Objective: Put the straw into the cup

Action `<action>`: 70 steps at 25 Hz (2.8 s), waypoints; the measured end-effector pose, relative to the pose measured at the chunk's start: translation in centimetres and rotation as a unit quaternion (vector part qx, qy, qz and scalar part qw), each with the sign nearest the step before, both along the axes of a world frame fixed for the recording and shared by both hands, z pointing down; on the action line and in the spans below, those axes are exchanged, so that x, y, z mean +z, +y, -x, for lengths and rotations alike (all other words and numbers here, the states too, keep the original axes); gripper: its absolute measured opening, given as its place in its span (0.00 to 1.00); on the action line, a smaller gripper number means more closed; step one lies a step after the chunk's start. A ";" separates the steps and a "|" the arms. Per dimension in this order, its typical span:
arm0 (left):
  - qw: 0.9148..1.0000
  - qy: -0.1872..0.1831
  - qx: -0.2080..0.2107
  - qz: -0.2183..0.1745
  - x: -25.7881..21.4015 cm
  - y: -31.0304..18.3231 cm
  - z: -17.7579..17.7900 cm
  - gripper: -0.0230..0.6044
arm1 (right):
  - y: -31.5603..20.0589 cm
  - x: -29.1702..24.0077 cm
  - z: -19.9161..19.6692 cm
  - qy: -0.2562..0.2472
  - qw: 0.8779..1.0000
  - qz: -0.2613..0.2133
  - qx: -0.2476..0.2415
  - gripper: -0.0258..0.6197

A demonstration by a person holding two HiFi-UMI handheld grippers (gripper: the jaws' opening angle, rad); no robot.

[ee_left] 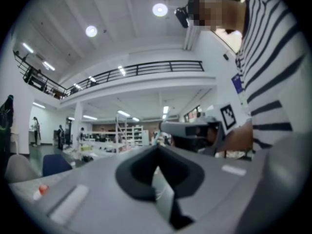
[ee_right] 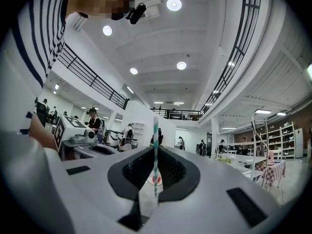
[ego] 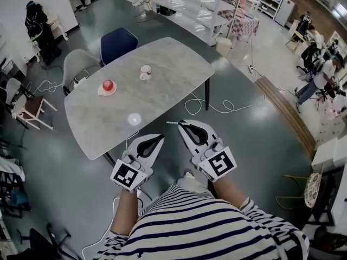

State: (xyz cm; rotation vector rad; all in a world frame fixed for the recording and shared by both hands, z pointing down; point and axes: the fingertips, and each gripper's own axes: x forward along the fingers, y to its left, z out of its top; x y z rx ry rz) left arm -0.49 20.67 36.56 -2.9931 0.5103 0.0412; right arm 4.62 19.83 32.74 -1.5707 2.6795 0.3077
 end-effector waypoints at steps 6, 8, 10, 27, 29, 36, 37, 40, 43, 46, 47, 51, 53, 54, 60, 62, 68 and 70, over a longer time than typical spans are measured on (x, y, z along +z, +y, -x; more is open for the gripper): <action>1.000 -0.007 0.007 -0.003 -0.2 -3.1 -4.9 0.05 | -2.9 -0.9 -4.0 0.001 1.000 -0.007 -0.012 0.08; 1.000 -0.009 0.008 -0.006 -0.4 -4.0 -6.5 0.05 | -3.8 -1.2 -5.3 0.001 1.000 -0.009 -0.016 0.08; 1.000 -0.010 0.007 -0.007 -0.8 -4.6 -8.1 0.05 | -4.4 -1.5 -6.6 0.000 1.000 -0.009 -0.021 0.08; 0.999 -0.016 -0.031 -0.004 0.0 -9.5 -13.5 0.05 | -9.0 -1.2 -12.8 -0.018 0.999 -0.007 -0.047 0.08; 0.999 -0.024 -0.037 -0.003 0.5 -10.7 -13.4 0.05 | -10.1 -1.1 -12.7 -0.015 0.999 -0.007 -0.052 0.08; 0.999 -0.006 -0.046 -0.004 0.8 -16.0 -13.6 0.05 | -15.1 -0.5 -13.0 -0.006 0.998 -0.004 -0.055 0.08; 0.999 -0.004 -0.047 -0.004 0.8 -16.9 -13.6 0.05 | -16.0 -0.5 -13.0 -0.004 0.998 -0.005 -0.055 0.08; 0.999 -0.010 -0.049 -0.009 0.8 -20.2 -13.4 0.05 | -19.2 -0.8 -12.8 -0.002 0.998 -0.010 -0.056 0.08; 0.999 -0.002 -0.051 -0.013 0.3 -23.6 -12.5 0.05 | -22.6 -1.0 -11.9 -0.003 0.998 -0.012 -0.059 0.08; 0.998 0.001 -0.058 -0.010 -0.1 -27.4 -10.8 0.05 | -26.4 -1.4 -10.3 -0.003 0.998 -0.013 -0.061 0.08; 0.998 0.001 -0.058 -0.011 -0.2 -28.7 -10.2 0.05 | -27.7 -1.5 -9.8 -0.003 0.998 -0.013 -0.062 0.08; 0.998 -0.005 -0.064 -0.015 -0.5 -33.1 -8.6 0.05 | -32.2 -1.9 -8.3 -0.001 0.997 -0.016 -0.069 0.08; 0.997 -0.005 -0.072 -0.018 -0.8 -35.3 -7.7 0.05 | -34.2 -2.2 -7.5 0.001 0.997 -0.021 -0.074 0.08; 0.997 -0.006 -0.075 -0.021 -0.9 -36.5 -7.1 0.05 | -35.3 -2.4 -7.1 0.002 0.997 -0.024 -0.076 0.08; 0.996 0.007 -0.088 -0.025 -1.9 -41.6 -3.4 0.05 | -40.5 -2.8 -4.3 0.010 0.996 -0.031 -0.078 0.08; 0.995 0.004 -0.099 -0.030 -1.8 -43.0 -2.3 0.05 | -41.9 -2.7 -3.8 0.013 0.996 -0.031 -0.078 0.08; 0.991 0.002 -0.130 -0.031 -1.0 -45.0 -1.3 0.05 | -44.7 -1.2 -4.1 0.015 0.996 -0.010 -0.092 0.08; 0.990 0.003 -0.140 -0.028 -1.1 -45.6 -1.1 0.05 | -45.6 -1.0 -3.8 0.019 0.994 -0.003 -0.103 0.08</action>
